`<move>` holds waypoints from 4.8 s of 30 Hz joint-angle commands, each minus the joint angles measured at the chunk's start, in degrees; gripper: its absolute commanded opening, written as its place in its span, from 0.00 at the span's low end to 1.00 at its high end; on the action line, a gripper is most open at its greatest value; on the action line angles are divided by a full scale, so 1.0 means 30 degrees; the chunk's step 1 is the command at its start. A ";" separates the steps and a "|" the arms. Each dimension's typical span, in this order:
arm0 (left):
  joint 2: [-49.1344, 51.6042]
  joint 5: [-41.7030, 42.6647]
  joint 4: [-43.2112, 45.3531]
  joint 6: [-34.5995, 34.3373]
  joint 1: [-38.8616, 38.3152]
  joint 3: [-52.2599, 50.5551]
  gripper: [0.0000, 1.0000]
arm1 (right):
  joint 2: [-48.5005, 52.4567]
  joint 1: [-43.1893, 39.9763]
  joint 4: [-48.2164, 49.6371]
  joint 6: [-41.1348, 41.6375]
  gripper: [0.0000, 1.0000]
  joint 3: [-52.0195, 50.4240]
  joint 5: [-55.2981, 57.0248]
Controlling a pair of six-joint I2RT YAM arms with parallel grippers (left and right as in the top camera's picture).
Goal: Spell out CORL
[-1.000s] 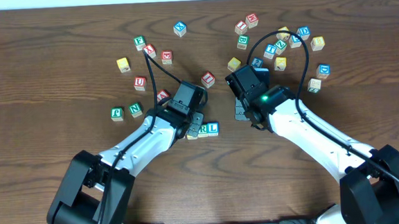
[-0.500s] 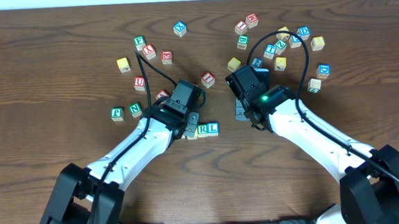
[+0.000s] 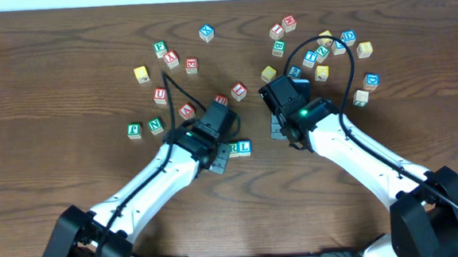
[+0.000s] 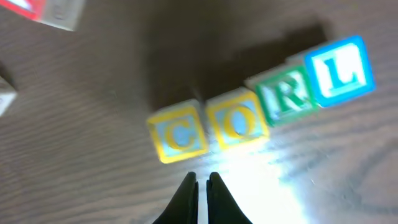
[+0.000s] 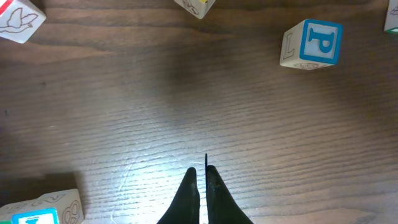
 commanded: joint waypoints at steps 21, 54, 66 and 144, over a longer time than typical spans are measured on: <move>-0.0284 0.0430 0.0765 -0.1260 -0.1173 -0.1188 0.07 | -0.0204 -0.2033 -0.0255 -0.0175 0.01 0.0299 0.0379; 0.0882 0.0823 0.3577 -0.0918 -0.1151 -0.2441 0.07 | -0.0204 -0.2674 -0.0364 -0.0160 0.01 0.0299 0.0015; 0.1588 0.0743 0.4218 -0.0503 -0.1115 -0.2441 0.07 | -0.0204 -0.2674 -0.0379 -0.0160 0.01 0.0299 0.0007; 0.0270 -0.1654 0.5865 -0.1239 0.2353 -0.3679 0.07 | -0.0204 -0.2674 -0.0612 -0.0306 0.01 0.0299 0.0073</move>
